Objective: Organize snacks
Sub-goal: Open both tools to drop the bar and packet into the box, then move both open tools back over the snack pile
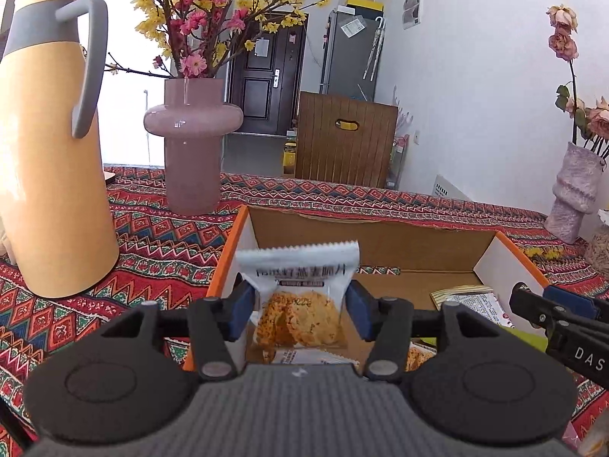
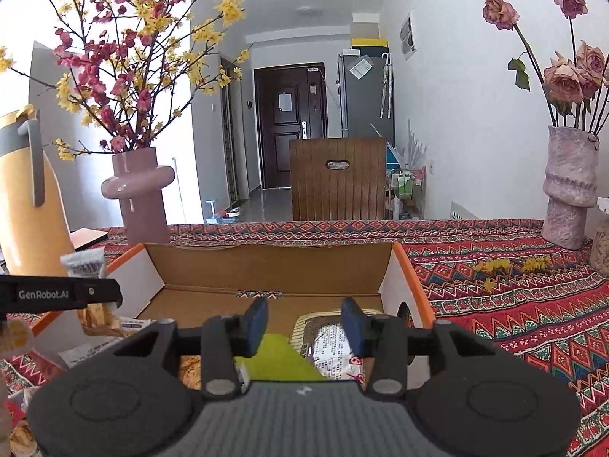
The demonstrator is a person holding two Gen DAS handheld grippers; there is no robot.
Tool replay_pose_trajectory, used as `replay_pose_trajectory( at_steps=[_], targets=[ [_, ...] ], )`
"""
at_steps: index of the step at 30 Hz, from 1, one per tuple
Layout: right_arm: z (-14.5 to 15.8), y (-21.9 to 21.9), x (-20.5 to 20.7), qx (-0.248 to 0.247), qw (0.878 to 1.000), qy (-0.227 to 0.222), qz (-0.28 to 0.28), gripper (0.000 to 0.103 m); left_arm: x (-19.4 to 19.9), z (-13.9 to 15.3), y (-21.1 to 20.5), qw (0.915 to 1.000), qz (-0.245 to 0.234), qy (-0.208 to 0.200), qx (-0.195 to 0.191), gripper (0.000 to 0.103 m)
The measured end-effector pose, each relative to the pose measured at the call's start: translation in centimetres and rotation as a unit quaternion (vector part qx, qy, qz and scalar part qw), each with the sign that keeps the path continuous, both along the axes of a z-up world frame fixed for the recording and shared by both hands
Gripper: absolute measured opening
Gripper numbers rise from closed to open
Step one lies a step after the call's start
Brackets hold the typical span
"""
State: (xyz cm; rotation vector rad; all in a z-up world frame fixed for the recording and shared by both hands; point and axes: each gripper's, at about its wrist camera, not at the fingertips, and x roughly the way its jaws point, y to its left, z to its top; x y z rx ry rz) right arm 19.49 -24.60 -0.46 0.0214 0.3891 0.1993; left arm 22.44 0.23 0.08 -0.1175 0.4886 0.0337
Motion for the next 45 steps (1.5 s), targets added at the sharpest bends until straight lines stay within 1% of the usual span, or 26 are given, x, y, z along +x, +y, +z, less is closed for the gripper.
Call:
replay_pose_trajectory(
  at_steps=[1, 2, 3, 4, 5, 6, 7, 11, 35, 39, 45],
  targets=[
    [0.0, 0.0, -0.1, 0.001, 1.0, -0.003, -0.003, 0.071, -0.1, 0.1, 0.1, 1.0, 0.005, -0.003, 0.0, 0.073],
    [0.1, -0.1, -0.3, 0.001, 1.0, -0.008, -0.007, 0.089, -0.3, 0.1, 0.1, 0.9999, 0.011, -0.009, 0.002, 0.085],
    [0.2, -0.2, -0.4, 0.003, 1.0, -0.013, -0.011, 0.094, -0.6, 0.2, 0.1, 0.9997, 0.015, -0.017, 0.003, 0.089],
    [0.2, -0.4, -0.5, 0.006, 1.0, -0.016, -0.012, 0.097, -0.8, 0.4, 0.2, 0.9997, 0.015, -0.021, 0.003, 0.091],
    [0.3, -0.5, -0.6, 0.009, 1.0, -0.017, -0.013, 0.098, -0.9, 0.4, 0.2, 0.9996, 0.015, -0.023, 0.002, 0.099],
    [0.3, -0.7, -0.7, 0.013, 1.0, -0.019, -0.014, 0.1, -1.0, 0.5, 0.1, 0.9995, 0.017, -0.027, 0.002, 0.103],
    [0.3, -0.8, -0.7, 0.015, 1.0, -0.019, -0.016, 0.103, -1.1, 0.5, 0.1, 0.9993, 0.019, -0.031, 0.005, 0.103],
    [0.3, -1.0, -0.7, 0.019, 0.999, -0.019, -0.019, 0.103, -1.2, 0.5, -0.2, 0.9993, 0.016, -0.031, 0.008, 0.103],
    [0.5, -1.3, -1.3, 0.023, 0.999, -0.026, -0.021, 0.103, -1.7, 0.6, 0.2, 0.999, 0.023, -0.038, -0.003, 0.103],
    [1.2, -1.3, -1.7, 0.027, 0.999, -0.032, -0.019, 0.103, -2.5, 1.5, -0.1, 0.9988, 0.019, -0.044, -0.003, 0.103],
    [3.4, -1.4, -3.5, 0.031, 0.998, -0.058, -0.013, 0.103, -4.5, 3.7, -0.1, 0.9982, 0.017, -0.058, -0.003, 0.103]
  ],
)
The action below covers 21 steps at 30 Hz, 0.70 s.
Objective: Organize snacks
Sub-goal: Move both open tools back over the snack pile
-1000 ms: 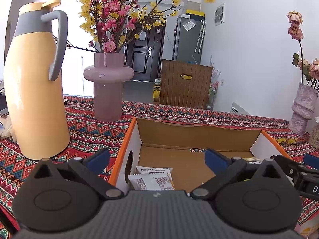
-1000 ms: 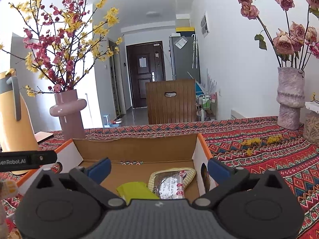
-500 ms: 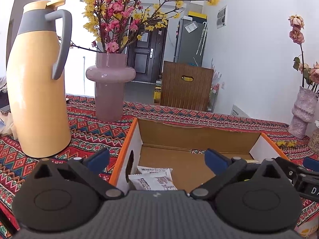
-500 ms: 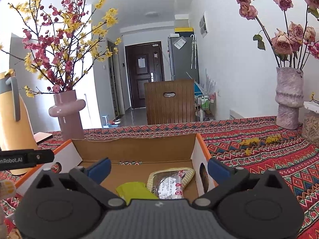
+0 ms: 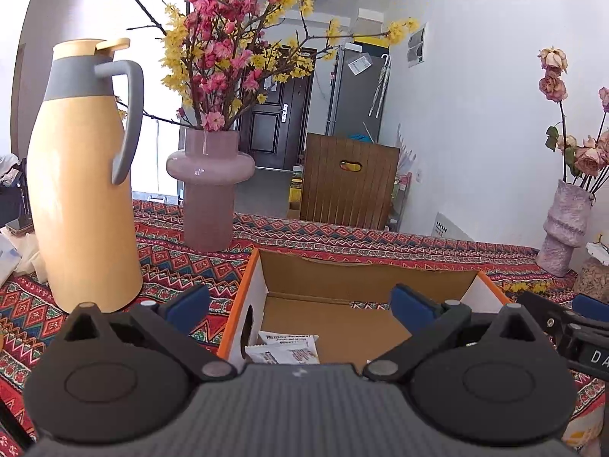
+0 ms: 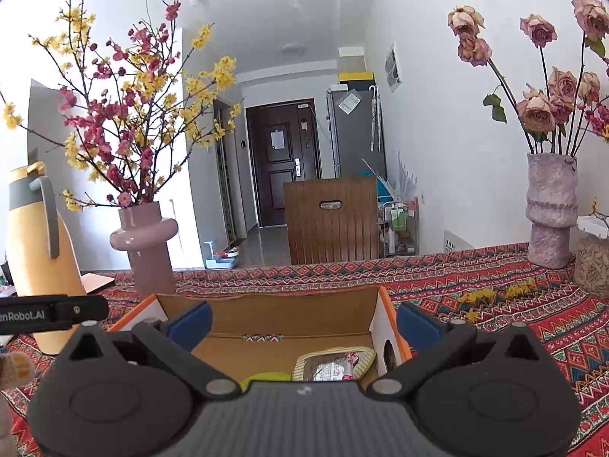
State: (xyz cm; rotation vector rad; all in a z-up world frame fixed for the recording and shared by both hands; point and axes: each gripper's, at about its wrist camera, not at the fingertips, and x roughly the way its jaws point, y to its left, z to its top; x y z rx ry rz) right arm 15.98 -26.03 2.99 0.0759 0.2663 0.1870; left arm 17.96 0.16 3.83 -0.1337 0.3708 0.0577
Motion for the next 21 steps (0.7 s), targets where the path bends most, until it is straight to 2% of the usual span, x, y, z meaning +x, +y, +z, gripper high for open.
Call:
replay_pose_trajectory(
  at_steps=[9, 21],
  targets=[
    [1.1, 0.4, -3.6, -0.001, 1.0, -0.004, 0.018, 0.103, -3.5, 0.6, 0.1, 0.9997, -0.017, 0.007, 0.014, 0.103],
    [-0.6, 0.5, -8.6, -0.01, 0.999, 0.031, 0.031, 0.103, -8.4, -2.3, 2.5, 0.9989, -0.018, 0.041, 0.011, 0.103]
  ],
)
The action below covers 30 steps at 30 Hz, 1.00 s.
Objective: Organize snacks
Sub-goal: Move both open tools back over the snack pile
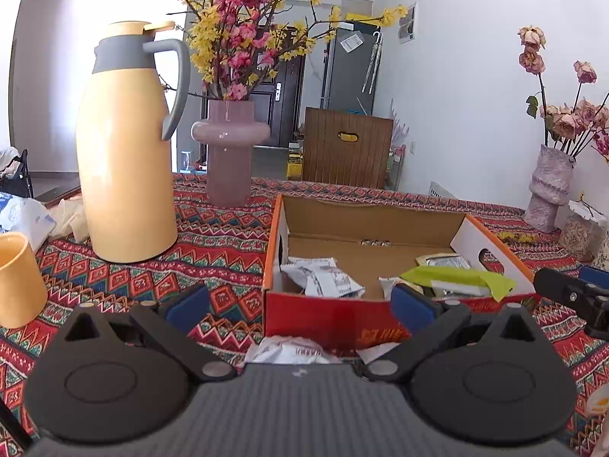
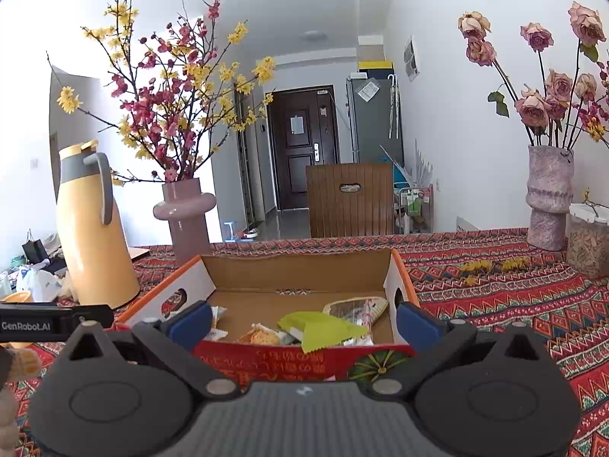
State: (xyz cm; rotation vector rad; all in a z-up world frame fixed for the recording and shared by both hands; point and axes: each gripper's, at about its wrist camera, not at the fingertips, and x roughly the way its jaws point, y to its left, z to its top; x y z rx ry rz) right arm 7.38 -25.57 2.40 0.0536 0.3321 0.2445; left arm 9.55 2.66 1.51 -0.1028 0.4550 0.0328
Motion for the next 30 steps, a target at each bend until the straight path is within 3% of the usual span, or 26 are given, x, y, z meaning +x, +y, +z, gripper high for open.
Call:
replay_pose_trajectory(
  at_steps=[13, 20, 30],
  targets=[
    [-3.2, -0.5, -2.9, 0.017, 0.998, 0.063, 0.015, 0.103, -2.3, -3.2, 2.8, 0.9997, 0.013, 0.022, -0.005, 0.103],
    [-4.2, 0.3, -3.2, -0.005, 0.996, 0.087, 0.01, 0.103, -1.9, -4.4, 3.1, 0.9994, 0.009, 0.029, -0.015, 0.103],
    [-4.2, 1.2, -3.6, -0.011, 0.996, 0.089, 0.003, 0.103, -2.0, -4.9, 3.4, 0.999, -0.004, 0.031, -0.033, 0.103]
  ],
)
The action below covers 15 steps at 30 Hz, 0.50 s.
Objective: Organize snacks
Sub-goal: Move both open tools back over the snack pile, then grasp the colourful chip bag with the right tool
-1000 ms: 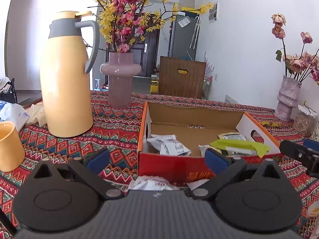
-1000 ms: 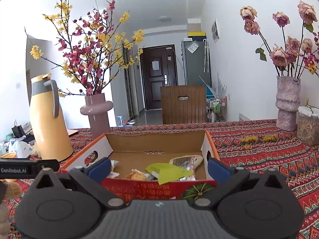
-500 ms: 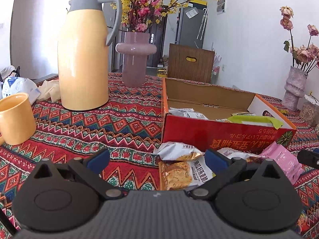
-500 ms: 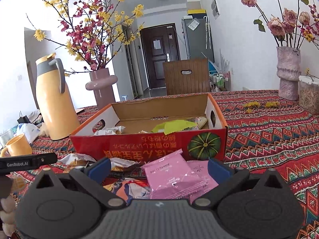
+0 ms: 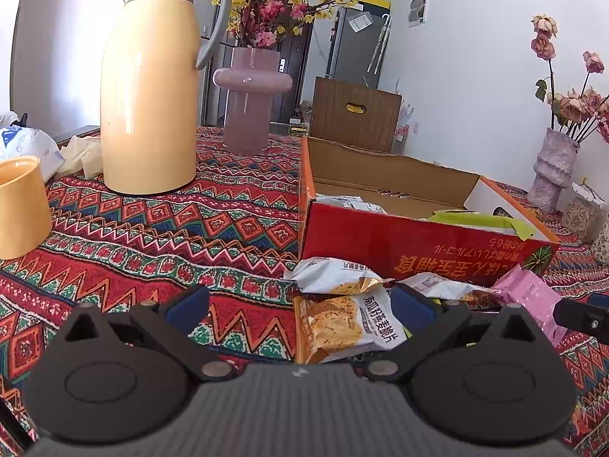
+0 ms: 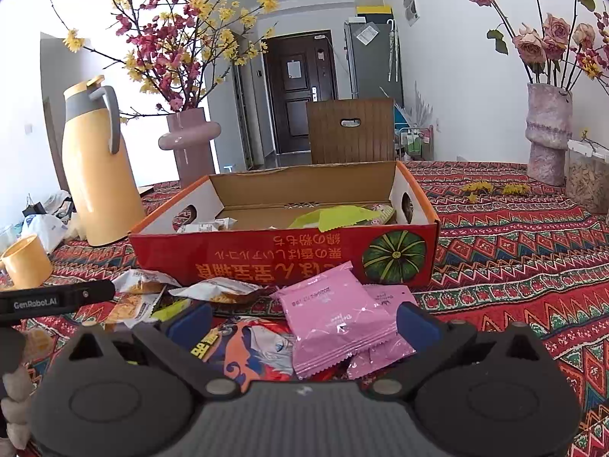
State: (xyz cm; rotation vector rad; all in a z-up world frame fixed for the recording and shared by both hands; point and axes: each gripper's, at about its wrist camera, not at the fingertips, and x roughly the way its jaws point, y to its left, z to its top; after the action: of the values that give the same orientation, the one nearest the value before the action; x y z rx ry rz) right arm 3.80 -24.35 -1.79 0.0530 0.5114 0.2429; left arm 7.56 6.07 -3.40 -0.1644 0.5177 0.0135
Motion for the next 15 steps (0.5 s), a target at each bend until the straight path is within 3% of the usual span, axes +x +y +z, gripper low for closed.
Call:
replay_pose_trajectory(
  at_steps=[15],
  targets=[
    [0.3, 2.5, -1.4, -0.023, 1.0, 0.009, -0.009, 0.103, -0.5, 0.1, 0.1, 0.9998, -0.012, -0.009, -0.014, 0.103]
  ],
)
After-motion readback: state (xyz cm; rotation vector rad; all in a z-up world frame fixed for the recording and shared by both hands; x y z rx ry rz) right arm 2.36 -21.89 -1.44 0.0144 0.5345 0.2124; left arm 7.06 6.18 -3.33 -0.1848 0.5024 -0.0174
